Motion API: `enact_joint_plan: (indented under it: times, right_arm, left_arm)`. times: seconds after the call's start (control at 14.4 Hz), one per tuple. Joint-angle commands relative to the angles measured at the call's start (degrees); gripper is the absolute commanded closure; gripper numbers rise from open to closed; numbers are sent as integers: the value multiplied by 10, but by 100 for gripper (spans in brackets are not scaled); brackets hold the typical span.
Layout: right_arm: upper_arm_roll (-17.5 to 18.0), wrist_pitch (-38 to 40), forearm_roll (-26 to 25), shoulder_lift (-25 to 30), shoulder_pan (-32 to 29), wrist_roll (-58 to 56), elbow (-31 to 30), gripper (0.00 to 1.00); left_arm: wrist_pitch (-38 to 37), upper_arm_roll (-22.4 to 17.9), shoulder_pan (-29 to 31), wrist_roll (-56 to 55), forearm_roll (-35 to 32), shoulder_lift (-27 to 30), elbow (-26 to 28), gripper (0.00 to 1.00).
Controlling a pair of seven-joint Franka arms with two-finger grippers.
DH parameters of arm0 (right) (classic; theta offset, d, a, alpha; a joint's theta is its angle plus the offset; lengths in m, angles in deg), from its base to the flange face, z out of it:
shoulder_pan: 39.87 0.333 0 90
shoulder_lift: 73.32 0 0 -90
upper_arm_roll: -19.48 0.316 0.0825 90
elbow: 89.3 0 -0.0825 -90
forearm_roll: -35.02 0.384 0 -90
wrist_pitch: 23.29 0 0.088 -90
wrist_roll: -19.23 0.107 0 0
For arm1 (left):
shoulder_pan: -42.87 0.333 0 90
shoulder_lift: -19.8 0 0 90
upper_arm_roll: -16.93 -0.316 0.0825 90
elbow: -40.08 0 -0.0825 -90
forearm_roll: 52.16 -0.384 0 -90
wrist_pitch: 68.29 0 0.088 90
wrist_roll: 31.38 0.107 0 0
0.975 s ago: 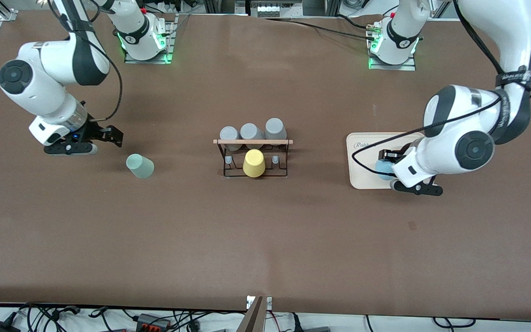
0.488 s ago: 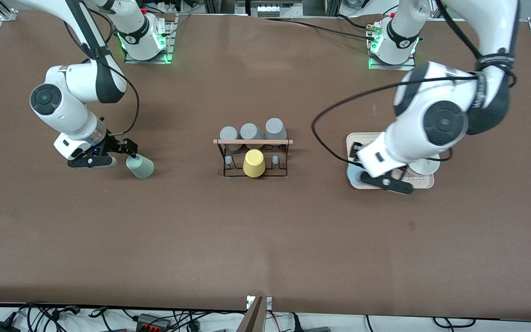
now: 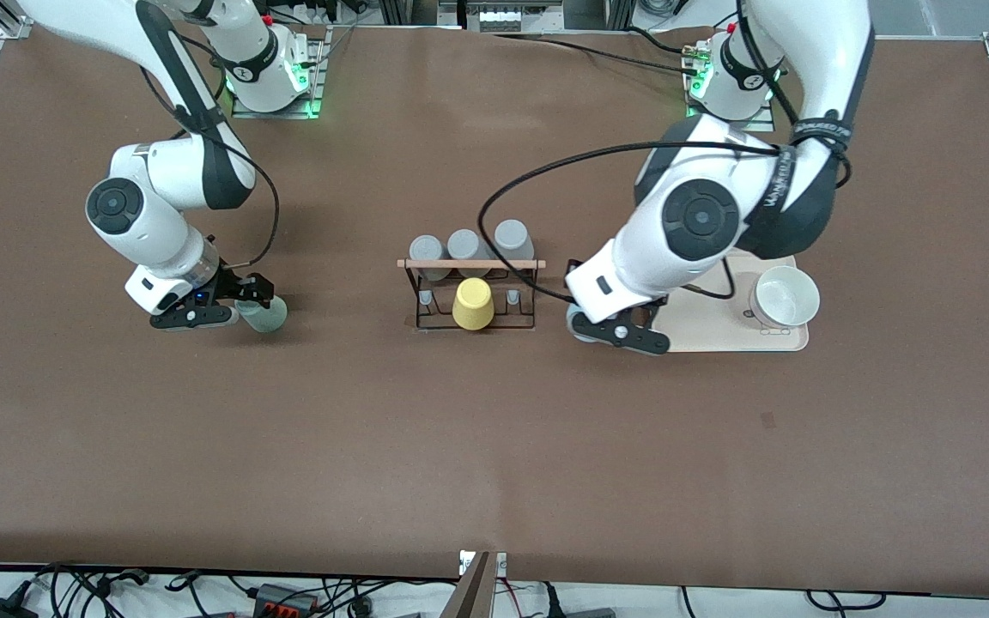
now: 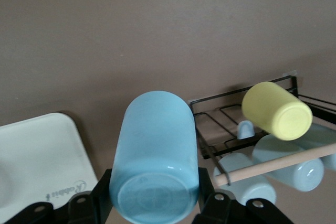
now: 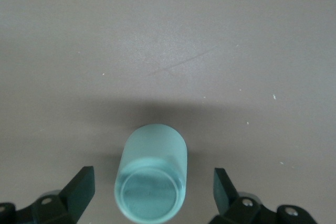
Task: Hang scattered cups on rack with three cups
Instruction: 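Carry the blue cup toward the rack while the right gripper grasps the green cup, then lower the blue cup onto the rack beside the yellow cup with the left gripper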
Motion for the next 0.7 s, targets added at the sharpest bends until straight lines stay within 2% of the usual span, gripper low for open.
enact_joint_plan:
  times: [0.0,0.63]
  right_arm:
    - [-2,-18,6,-26,6,2,8,0]
    - [-2,-18,6,-26,11,0,-1,0]
  left_arm:
    - [-15,-7,-30,-56,9,-29,-50,79]
    - [-7,-7,-86,-145,10,-65,-71,79]
